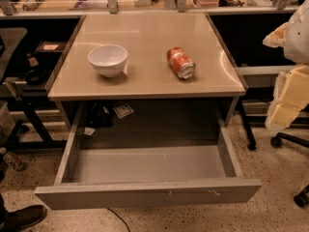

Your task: Place coke can into top drawer

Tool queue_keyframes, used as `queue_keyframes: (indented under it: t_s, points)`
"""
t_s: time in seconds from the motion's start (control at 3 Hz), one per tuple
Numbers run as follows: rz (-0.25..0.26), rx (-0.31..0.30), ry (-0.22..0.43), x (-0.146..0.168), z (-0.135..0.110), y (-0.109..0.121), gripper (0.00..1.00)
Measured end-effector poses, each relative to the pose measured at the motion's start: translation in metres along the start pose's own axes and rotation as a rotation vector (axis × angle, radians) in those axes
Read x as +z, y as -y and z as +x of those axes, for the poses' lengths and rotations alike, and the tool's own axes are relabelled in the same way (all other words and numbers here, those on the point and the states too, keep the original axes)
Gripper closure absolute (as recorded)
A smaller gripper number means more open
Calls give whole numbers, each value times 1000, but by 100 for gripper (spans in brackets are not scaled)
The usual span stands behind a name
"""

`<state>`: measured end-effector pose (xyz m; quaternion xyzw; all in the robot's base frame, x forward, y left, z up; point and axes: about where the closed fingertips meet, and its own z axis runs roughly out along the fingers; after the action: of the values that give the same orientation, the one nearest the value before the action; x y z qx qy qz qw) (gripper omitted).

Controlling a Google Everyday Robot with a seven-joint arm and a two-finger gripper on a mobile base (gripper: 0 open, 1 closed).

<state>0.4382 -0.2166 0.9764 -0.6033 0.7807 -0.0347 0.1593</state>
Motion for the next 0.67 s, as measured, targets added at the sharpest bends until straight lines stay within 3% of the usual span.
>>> queue_keyframes:
  t_s: [0.33, 0.67]
  points:
    - [4, 3, 5, -1, -1, 1, 0]
    - [0, 54, -8, 4, -8, 7, 0]
